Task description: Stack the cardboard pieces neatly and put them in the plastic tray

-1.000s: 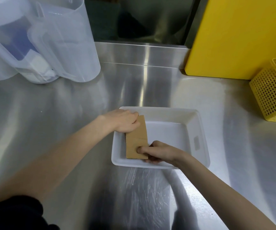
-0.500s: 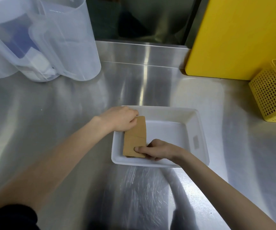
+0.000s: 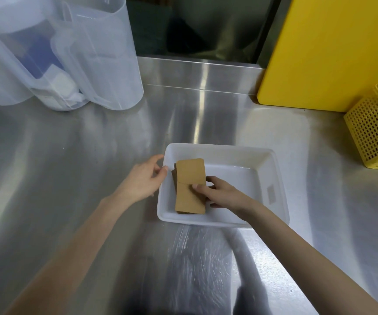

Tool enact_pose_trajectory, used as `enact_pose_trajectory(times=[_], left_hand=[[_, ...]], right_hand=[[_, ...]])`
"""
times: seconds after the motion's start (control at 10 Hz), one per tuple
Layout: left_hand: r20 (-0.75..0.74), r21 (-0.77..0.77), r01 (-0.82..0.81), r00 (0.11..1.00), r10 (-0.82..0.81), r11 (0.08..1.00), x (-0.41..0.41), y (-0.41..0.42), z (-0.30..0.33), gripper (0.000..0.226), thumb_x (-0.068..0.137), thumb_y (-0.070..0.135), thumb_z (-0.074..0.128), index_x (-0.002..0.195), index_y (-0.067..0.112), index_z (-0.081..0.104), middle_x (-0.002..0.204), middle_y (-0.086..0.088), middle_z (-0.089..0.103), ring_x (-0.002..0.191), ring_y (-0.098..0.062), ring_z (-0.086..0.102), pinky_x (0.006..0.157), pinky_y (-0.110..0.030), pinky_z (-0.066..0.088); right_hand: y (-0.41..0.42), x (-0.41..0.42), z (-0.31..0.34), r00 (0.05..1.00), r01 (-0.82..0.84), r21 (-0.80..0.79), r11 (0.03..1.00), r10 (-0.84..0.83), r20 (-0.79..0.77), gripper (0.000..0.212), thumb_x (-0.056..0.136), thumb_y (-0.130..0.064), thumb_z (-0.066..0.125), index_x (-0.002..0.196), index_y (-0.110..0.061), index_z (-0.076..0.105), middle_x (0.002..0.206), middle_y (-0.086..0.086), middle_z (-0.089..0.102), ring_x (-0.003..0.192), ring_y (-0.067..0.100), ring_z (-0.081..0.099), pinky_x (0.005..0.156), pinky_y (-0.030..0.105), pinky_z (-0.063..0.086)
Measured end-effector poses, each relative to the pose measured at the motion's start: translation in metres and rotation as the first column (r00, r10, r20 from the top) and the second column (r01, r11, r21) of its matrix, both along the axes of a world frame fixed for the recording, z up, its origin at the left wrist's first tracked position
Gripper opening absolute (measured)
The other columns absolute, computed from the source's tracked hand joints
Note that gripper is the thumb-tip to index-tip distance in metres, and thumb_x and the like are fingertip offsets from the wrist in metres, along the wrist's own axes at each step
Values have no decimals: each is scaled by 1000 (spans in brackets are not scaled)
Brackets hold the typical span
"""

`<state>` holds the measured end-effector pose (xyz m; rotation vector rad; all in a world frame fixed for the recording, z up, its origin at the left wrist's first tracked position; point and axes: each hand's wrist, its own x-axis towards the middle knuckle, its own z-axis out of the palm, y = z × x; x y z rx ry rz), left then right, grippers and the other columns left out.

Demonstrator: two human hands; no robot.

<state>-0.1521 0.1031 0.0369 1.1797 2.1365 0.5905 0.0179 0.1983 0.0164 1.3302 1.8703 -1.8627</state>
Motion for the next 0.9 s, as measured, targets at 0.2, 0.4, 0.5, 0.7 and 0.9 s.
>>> enact_pose_trajectory(times=[0.2, 0.4, 0.5, 0.7, 0.9], left_hand=[[60, 61, -94, 994, 91, 994, 12, -8, -11, 39, 92, 23, 36, 131, 19, 37, 68, -1, 55, 46, -8, 51, 49, -15, 41], [74, 71, -112, 991, 107, 991, 15, -10, -15, 39, 93, 23, 33, 133, 22, 35, 79, -19, 62, 55, -15, 46, 60, -30, 35], [80, 81, -104, 992, 97, 991, 15, -10, -16, 40, 93, 23, 33, 134, 22, 34, 71, -14, 58, 54, -14, 45, 60, -25, 35], [83, 92, -117, 991, 109, 989, 15, -8, -17, 41, 93, 24, 33, 135, 20, 33, 61, -1, 50, 53, -13, 45, 52, -23, 33], [-15, 15, -96, 995, 96, 995, 12, -7, -11, 45, 93, 31, 32, 136, 19, 31, 100, -12, 61, 96, -32, 55, 89, -43, 43]], right_hand=[[-7, -8, -3, 999, 24, -3, 1000, -24, -34, 54, 85, -43, 52, 132, -20, 38, 123, 6, 58, 111, 21, 56, 96, 35, 48], [-14, -19, -3, 1000, 5, 10, 1000, -4, -21, 54, 86, -42, 51, 132, -20, 37, 123, 8, 57, 110, 23, 57, 89, 33, 50], [-15, -22, -2, 1000, 5, 26, 1000, -5, -11, 52, 86, -42, 51, 130, -19, 39, 120, 7, 57, 109, 24, 57, 89, 34, 50], [-17, -21, -4, 1000, 2, 29, 1000, -2, -17, 52, 87, -42, 49, 132, -17, 38, 117, 5, 56, 109, 24, 56, 87, 32, 48], [-10, -10, 13, 996, -80, 106, 991, 75, 49, 59, 89, -44, 44, 139, -18, 28, 139, 7, 46, 123, 25, 47, 104, 35, 39]])
